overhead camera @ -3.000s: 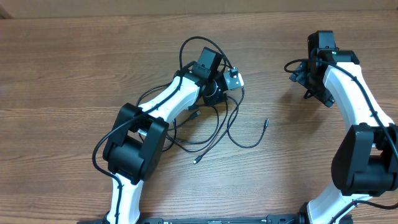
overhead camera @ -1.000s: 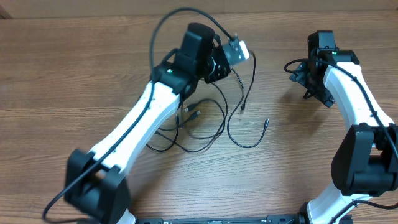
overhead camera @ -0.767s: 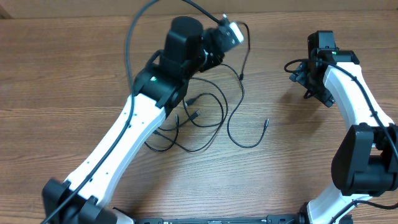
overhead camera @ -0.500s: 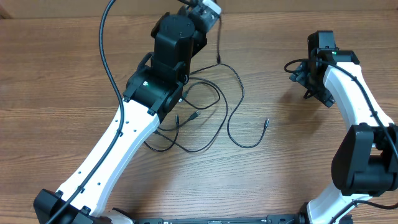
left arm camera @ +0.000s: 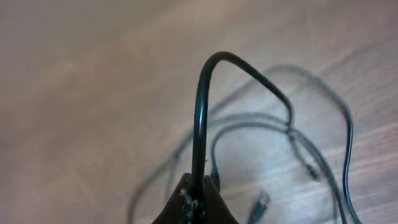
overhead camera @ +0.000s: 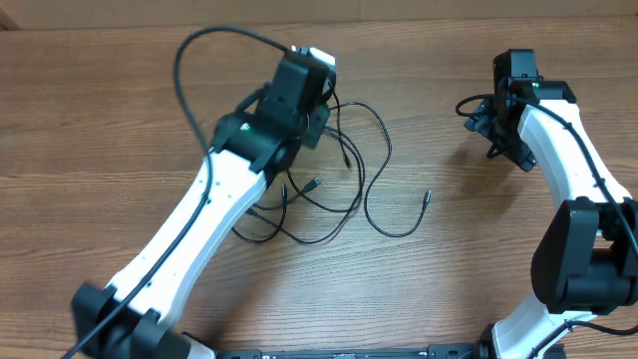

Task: Untangle cables

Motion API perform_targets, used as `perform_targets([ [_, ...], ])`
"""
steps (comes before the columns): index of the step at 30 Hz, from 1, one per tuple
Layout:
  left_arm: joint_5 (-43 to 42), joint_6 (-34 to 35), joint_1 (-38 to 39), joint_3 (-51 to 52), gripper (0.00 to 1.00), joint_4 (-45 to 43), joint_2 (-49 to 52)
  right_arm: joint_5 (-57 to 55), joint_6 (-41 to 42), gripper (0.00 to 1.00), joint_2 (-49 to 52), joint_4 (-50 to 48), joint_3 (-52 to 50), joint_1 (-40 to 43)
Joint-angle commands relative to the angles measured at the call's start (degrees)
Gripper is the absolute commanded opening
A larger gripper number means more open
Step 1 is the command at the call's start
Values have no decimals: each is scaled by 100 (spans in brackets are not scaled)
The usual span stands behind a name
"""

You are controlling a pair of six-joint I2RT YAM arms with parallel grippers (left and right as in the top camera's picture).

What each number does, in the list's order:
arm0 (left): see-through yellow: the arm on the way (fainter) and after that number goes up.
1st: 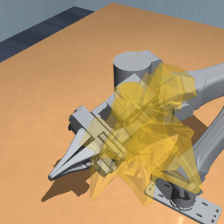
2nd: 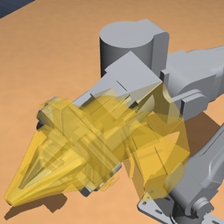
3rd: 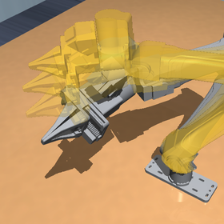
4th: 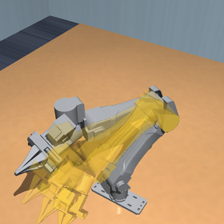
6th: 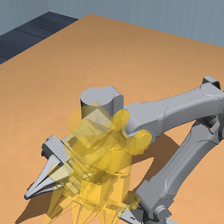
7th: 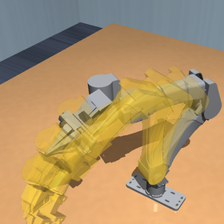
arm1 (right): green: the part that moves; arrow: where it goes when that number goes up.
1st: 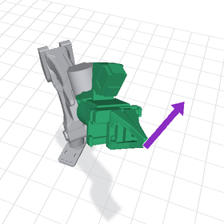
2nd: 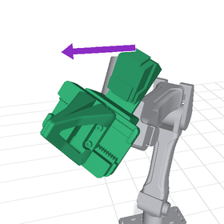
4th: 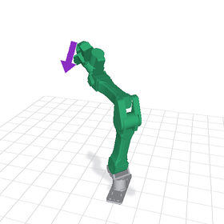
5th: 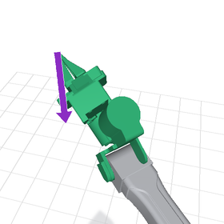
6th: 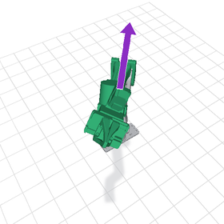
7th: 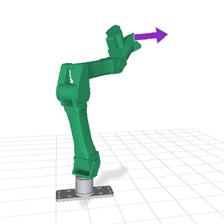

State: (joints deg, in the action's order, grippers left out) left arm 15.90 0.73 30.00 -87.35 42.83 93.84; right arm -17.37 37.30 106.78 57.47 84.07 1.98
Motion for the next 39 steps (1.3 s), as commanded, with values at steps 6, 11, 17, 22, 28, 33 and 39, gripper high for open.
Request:
perform_targets([
  [6, -247, -278, 35, 11, 4, -63, 940, -57, 44, 100, -48, -28, -11, -2],
  [11, -476, -1137, 28, 11, 4, -382, 992, -57, 44, 100, -48, -28, -11, -2],
  [17, -1108, -1150, 24, 111, 4, -210, 1003, -57, 44, 100, -48, -28, -11, -2],
  [22, -1104, -1379, -39, 291, 7, -658, 1281, -57, 44, 100, -48, -28, -11, -2],
  [28, -1106, -1718, -127, 291, 5, -1224, 1840, -57, 42, 100, -48, -28, -11, -2],
  [33, -1104, -1937, -149, 291, 5, -1683, 2234, -57, 42, 100, -48, -28, -11, -2],
  [39, -1106, -1963, -149, 286, 17, -1934, 2306, -57, 44, 100, -48, -28, -11, -2],
])
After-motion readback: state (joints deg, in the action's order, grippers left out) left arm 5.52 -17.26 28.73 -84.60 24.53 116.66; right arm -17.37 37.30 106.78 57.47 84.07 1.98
